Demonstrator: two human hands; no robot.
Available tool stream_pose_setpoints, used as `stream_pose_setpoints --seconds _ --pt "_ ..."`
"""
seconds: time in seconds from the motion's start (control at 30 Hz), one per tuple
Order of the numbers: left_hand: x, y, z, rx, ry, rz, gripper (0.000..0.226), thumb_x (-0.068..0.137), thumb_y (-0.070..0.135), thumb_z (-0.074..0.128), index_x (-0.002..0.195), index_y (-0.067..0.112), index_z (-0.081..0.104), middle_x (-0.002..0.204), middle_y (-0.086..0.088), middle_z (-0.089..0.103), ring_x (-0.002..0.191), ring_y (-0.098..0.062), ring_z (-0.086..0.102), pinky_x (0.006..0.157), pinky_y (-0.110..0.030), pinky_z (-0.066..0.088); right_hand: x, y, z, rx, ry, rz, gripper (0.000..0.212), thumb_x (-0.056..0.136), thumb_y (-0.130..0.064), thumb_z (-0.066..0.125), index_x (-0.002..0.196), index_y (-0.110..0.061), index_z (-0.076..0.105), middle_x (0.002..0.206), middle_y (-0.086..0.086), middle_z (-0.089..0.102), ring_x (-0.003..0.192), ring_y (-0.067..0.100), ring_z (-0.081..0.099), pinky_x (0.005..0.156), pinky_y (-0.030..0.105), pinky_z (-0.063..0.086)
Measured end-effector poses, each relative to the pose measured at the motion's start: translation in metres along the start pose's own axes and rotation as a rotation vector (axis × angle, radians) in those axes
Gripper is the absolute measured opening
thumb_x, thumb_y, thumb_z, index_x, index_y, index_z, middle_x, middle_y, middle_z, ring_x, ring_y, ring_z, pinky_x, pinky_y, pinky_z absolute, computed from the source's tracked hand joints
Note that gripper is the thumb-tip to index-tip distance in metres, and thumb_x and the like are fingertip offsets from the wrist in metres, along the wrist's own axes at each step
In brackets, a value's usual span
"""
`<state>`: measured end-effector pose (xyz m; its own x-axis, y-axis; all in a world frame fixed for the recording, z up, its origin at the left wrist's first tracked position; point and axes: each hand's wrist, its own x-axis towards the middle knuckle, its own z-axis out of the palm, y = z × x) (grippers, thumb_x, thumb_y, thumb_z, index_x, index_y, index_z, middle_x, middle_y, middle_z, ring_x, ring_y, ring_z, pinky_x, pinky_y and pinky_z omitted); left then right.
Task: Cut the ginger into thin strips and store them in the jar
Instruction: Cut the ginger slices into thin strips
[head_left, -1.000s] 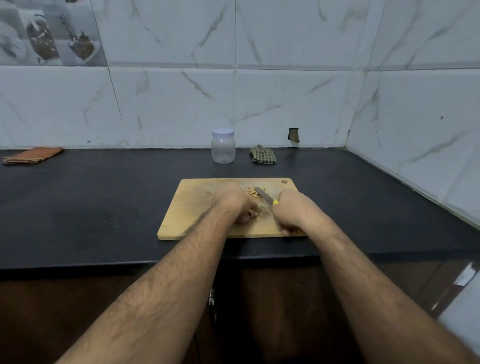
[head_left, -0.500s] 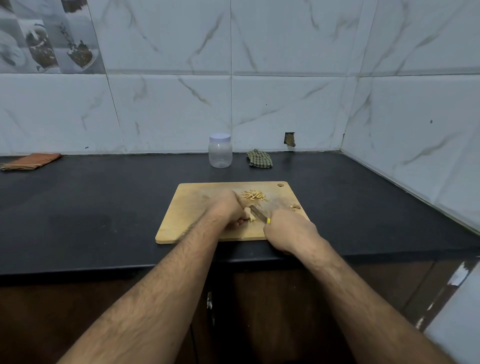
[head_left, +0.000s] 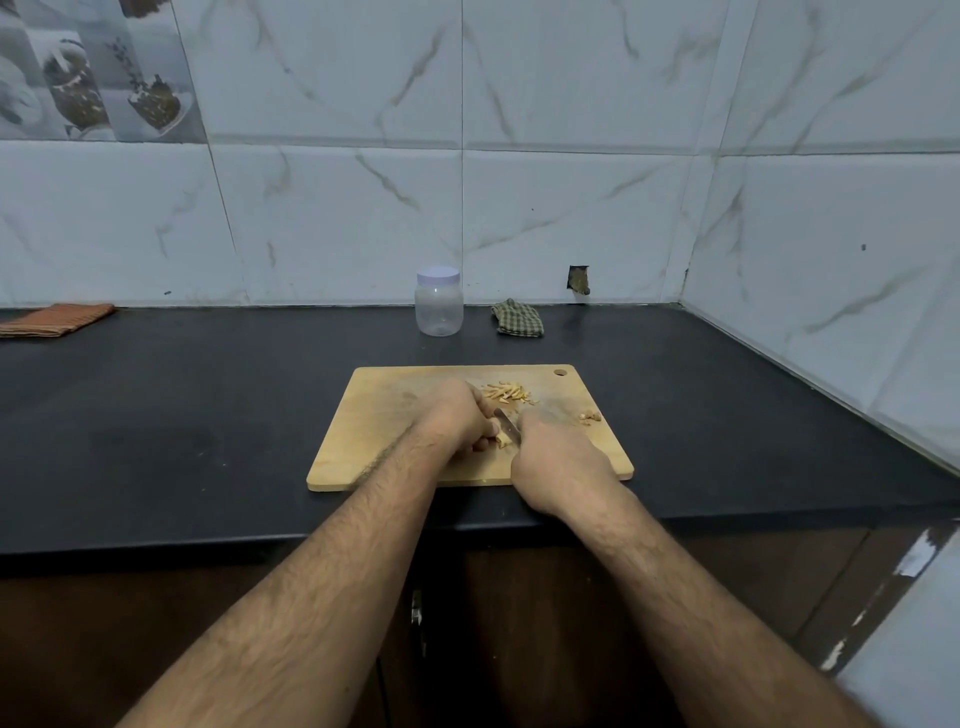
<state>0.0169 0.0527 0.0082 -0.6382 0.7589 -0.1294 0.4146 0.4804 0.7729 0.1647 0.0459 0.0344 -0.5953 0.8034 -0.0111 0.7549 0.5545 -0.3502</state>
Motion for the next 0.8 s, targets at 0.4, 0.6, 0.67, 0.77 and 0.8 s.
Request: stream_pose_setpoints --seconds 0.4,0.6,0.67,0.77,0.8 --pt "0.002 -0.003 0.002 -0.033 0.005 0.0 0.006 0.085 0.017 0.075 0.088 0.019 0.07 0.059 0.002 0.065 0.052 -0.013 0.057 0.053 -0.023 0.049 -0.002 0.003 0.01 -0.036 0.009 -0.054 0.061 0.095 -0.008 0.04 0.15 -0.032 0.036 0.135 0.004 0.057 0.119 0.025 0.054 0.088 0.038 0.049" --pt "0.006 -0.005 0.003 -0.053 -0.016 -0.009 0.013 0.085 0.017 0.075 0.078 0.02 0.066 0.056 0.003 0.064 0.051 -0.013 0.055 0.05 -0.022 0.047 -0.002 0.002 0.013 -0.026 0.003 -0.039 0.065 0.095 -0.008 0.042 0.154 -0.032 0.03 0.138 0.005 0.055 0.121 0.025 0.054 0.092 0.039 0.051" --pt "0.006 -0.006 0.003 -0.056 -0.011 -0.008 0.015 0.085 0.016 0.074 0.075 0.02 0.064 0.055 0.002 0.064 0.051 -0.014 0.055 0.05 -0.021 0.046 -0.002 0.002 0.015 -0.02 0.005 -0.04 0.064 0.094 -0.008 0.042 0.153 -0.032 0.031 0.139 0.005 0.055 0.122 0.026 0.053 0.094 0.039 0.05" --pt "0.006 -0.006 0.004 -0.053 -0.02 -0.01 0.014 0.086 0.016 0.073 0.076 0.02 0.065 0.053 0.003 0.063 0.053 -0.015 0.056 0.051 -0.022 0.047 0.0 0.002 0.014 -0.012 0.008 -0.048 0.062 0.094 -0.009 0.042 0.151 -0.032 0.036 0.136 0.005 0.057 0.121 0.026 0.053 0.093 0.037 0.049" --pt "0.006 -0.005 0.005 -0.056 -0.02 -0.01 0.014 0.087 0.016 0.073 0.076 0.02 0.065 0.053 0.003 0.063 0.053 -0.015 0.057 0.051 -0.023 0.047 0.001 0.002 0.014 -0.018 0.011 -0.051 0.061 0.094 -0.009 0.042 0.15 -0.032 0.038 0.135 0.005 0.058 0.12 0.026 0.054 0.091 0.036 0.048"
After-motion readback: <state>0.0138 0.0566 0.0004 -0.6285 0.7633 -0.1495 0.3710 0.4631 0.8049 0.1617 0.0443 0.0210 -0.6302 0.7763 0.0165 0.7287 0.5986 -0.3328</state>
